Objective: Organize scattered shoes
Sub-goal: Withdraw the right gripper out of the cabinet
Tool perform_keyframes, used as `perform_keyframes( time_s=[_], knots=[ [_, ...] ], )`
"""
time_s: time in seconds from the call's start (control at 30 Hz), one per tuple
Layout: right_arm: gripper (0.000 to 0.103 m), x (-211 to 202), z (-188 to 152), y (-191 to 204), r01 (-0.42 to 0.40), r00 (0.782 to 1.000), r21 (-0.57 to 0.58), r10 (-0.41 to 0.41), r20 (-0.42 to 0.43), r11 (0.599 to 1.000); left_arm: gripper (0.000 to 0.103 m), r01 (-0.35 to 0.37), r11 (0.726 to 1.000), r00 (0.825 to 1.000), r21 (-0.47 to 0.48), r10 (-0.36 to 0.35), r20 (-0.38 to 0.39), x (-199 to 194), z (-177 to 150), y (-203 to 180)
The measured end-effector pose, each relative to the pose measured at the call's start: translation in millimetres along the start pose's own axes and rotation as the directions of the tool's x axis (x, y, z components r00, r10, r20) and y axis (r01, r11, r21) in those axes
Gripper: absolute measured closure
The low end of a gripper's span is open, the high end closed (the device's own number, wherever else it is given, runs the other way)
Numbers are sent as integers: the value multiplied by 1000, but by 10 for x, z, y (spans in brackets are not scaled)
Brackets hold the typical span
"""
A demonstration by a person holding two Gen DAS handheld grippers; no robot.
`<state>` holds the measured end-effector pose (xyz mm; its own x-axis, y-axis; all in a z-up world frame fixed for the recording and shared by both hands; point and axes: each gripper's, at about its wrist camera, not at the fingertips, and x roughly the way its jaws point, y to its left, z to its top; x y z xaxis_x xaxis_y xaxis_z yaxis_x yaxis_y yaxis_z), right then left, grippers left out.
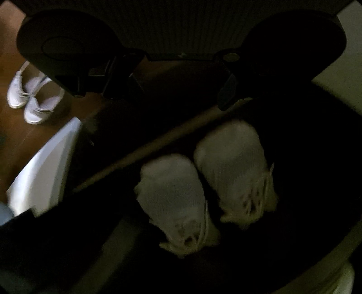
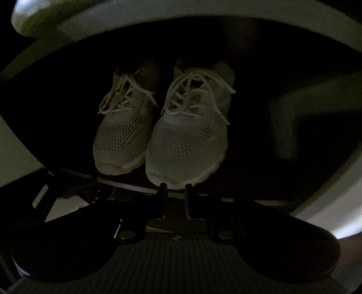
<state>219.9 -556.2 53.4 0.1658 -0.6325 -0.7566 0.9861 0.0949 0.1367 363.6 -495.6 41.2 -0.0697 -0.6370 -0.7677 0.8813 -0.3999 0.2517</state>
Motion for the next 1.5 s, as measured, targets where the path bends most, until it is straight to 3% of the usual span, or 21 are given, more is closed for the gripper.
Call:
perform_keyframes(
  time_s=[0.07,0.13,0.17,0.2,0.27,0.37,0.43,0.5,0.6,0.7,0.83,1.0,1.27,1.5],
  knots=[
    [85,-229,-135,-29,8,1000,-11,-8,-9,1000,28,3,994,997,-114,-12,-81,-118,-94,6],
    [77,-439,-252,-45,17,1000,-19,-18,-20,1000,28,-3,956,982,-292,-52,-181,-310,-230,37],
    [71,-544,-309,-52,22,999,-24,-22,-26,999,28,-10,932,975,-361,-71,-211,-392,-277,51],
    [66,-718,-400,-60,24,999,-33,-25,-36,999,28,-28,889,963,-456,-99,-252,-535,-358,55],
    [64,-1018,-516,-86,15,998,-37,-17,-55,999,28,-67,821,949,-567,-123,-291,-801,-423,36],
    [64,-1358,-574,-104,-10,997,-43,6,-73,999,27,-122,736,940,-666,-131,-317,-1170,-439,-11],
    [60,-1611,-560,-118,-38,997,-59,35,-64,998,22,-180,711,950,-680,-53,-307,-1601,-304,-128],
    [43,-2057,-507,-128,-54,999,-135,53,-15,989,15,-216,702,957,-679,15,-289,-1937,-220,-236],
    [40,-2467,-458,-197,-71,996,-205,79,33,976,12,-246,687,957,-684,59,-285,-2272,-125,-367],
    [40,-2806,-411,-290,-72,995,-222,86,52,972,12,-271,686,950,-675,76,-304,-2446,-24,-397],
    [37,-3097,-424,-322,-48,996,-185,61,64,982,12,-267,700,955,-662,100,-280,-2720,116,-366],
    [31,-3482,-467,-140,0,992,-150,19,127,989,12,-242,751,966,-614,128,-223,-3077,159,-343],
    [27,-4103,-693,226,79,974,-44,-67,217,996,12,-171,827,983,-535,112,-143,-3508,55,-298],
    [25,-4534,-796,423,127,957,9,-125,261,992,12,-125,854,992,-504,96,-84,-3865,34,-233]
  ],
)
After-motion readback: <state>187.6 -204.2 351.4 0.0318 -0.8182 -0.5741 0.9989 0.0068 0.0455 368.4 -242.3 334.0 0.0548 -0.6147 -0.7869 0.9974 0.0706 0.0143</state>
